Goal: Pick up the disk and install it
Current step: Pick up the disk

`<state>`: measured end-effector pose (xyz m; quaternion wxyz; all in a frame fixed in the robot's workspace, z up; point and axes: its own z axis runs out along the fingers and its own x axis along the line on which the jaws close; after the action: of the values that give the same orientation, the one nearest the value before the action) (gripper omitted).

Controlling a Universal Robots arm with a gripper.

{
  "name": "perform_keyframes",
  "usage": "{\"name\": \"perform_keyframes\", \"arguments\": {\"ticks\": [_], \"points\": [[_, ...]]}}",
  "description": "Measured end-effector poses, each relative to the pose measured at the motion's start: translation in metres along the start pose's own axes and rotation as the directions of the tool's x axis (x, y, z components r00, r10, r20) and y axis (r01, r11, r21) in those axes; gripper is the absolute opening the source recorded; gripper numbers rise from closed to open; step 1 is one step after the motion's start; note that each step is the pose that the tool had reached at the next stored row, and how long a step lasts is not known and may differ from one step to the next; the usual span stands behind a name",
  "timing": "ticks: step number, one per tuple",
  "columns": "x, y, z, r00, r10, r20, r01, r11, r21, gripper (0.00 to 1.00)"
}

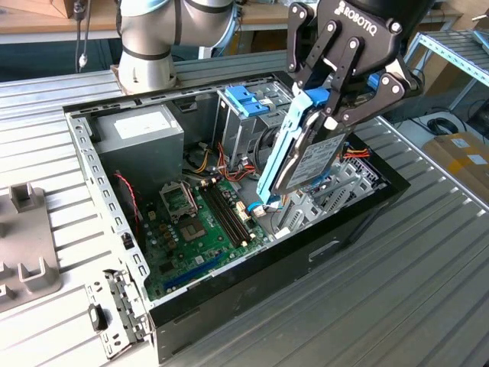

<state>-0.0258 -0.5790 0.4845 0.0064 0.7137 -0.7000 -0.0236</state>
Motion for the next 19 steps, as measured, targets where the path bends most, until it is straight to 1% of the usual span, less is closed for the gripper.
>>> {"name": "perform_keyframes", "arguments": {"ticks": [8, 19], "points": [[0.0006, -0.0086, -0.0001, 1.0000, 0.000, 0.0001, 0.000, 1.0000, -0.0003, 0.37], [0.0008, -0.0138, -0.0004, 1.0000, 0.000, 0.0000, 0.000, 1.0000, -0.0003, 0.37]]}}
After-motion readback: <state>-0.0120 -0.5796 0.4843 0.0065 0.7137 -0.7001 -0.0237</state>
